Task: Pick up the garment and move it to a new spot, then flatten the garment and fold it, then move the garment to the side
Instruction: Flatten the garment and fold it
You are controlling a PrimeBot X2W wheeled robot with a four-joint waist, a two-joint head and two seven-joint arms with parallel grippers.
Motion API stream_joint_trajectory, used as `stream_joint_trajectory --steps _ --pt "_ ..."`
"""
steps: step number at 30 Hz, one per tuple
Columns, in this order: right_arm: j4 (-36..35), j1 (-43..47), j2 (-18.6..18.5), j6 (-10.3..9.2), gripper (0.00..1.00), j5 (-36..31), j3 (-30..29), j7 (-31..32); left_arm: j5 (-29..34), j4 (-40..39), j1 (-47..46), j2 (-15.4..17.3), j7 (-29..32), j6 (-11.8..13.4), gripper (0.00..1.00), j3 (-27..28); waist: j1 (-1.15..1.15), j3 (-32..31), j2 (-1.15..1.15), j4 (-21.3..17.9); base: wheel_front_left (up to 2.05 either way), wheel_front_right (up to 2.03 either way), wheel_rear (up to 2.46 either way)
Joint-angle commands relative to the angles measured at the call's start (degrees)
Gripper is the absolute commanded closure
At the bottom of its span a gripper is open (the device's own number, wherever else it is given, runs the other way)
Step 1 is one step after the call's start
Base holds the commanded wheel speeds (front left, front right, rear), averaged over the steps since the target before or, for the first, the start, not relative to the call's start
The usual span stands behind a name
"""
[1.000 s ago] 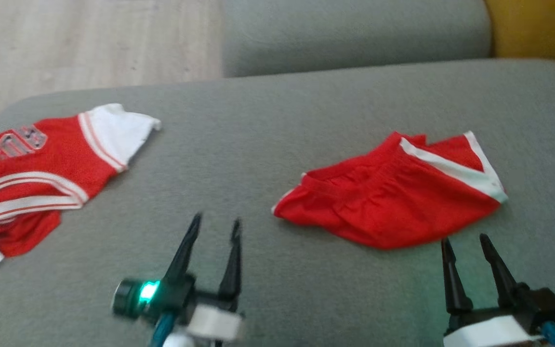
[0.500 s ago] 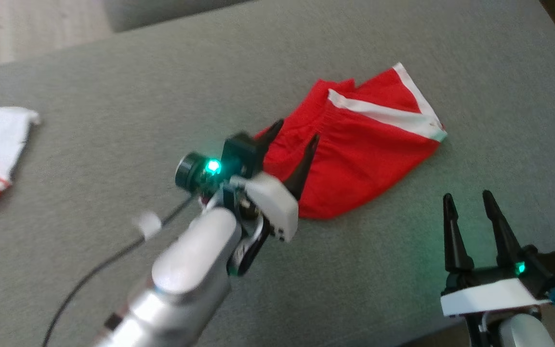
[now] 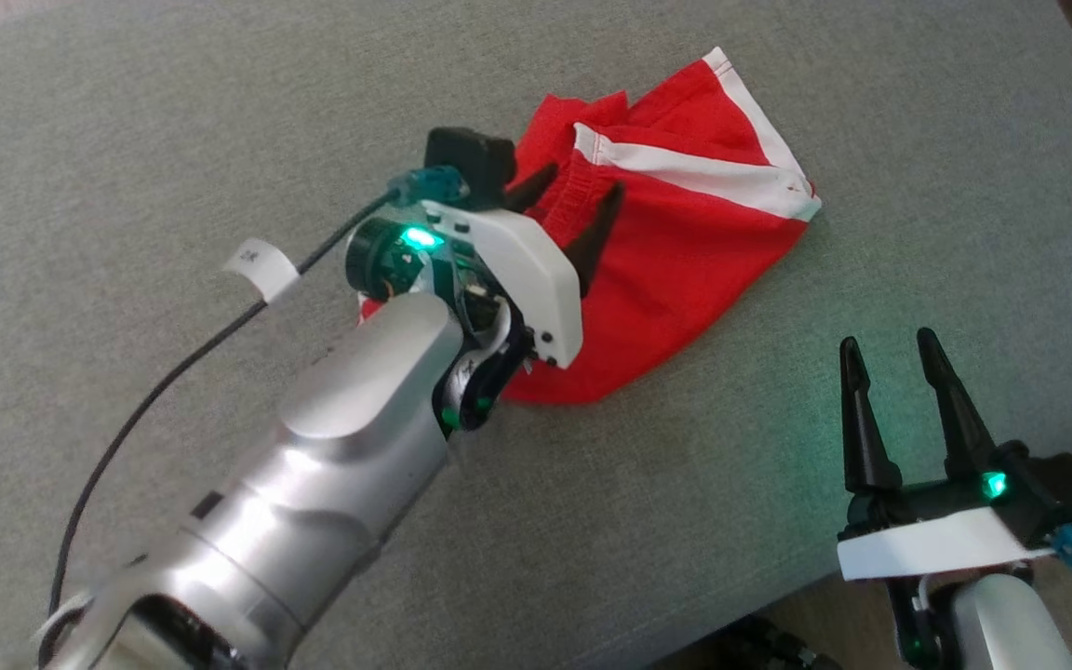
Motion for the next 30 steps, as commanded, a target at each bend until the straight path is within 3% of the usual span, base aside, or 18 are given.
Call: stream_joint_trajectory --steps 1,7,11,27,28,29,30 --pt "-1.75 -0.85 -0.5 -0.04 0.0 0.35 1.36 -0.22 -0.74 -0.63 -3.78 -0.02 -1.28 0.89 0.0 0.63 -0.01 0.19 0.0 -0.17 0.0 0.0 0.0" --pt "-1.51 -1.13 -0.5 -0.04 0.0 0.18 2.08 -0.22 -6.52 1.42 -5.91 -0.02 -2.36 1.09 0.0 -1.8 -0.01 0.65 0.0 -0.3 0.0 0.0 0.0" --pt "-1.14 -1.31 -0.5 -0.04 0.0 0.32 2.46 -0.22 -13.47 0.13 -6.31 -0.02 -1.11 -0.89 0.0 -3.55 -0.01 0.66 0.0 -0.74 0.0 0.0 0.0" --pt "-0.44 -0.92 -0.5 -0.04 0.0 1.24 3.32 -0.22 -22.47 1.64 -10.53 -0.02 -5.31 -0.5 0.0 -10.17 -0.01 -0.21 0.0 -3.69 0.0 0.0 0.0" --pt "-0.41 -0.86 -0.5 -0.04 0.0 1.33 3.36 -0.22 -22.9 1.83 -10.72 -0.02 -5.57 -0.41 0.18 -10.54 -0.01 -0.32 0.0 -3.83 0.0 0.0 0.0" --pt "-0.38 -0.79 -0.5 -0.04 0.0 1.42 3.4 -0.22 -23.28 2.08 -10.89 -0.02 -5.83 -0.3 0.45 -10.9 -0.01 -0.43 0.0 -3.97 0.0 0.0 0.0" --pt "-0.36 -0.73 -0.5 -0.04 0.0 1.49 3.44 -0.22 -23.54 2.41 -11.08 -0.02 -6.17 -0.14 0.65 -11.25 -0.01 -0.54 0.0 -4.1 0.0 0.0 0.0"
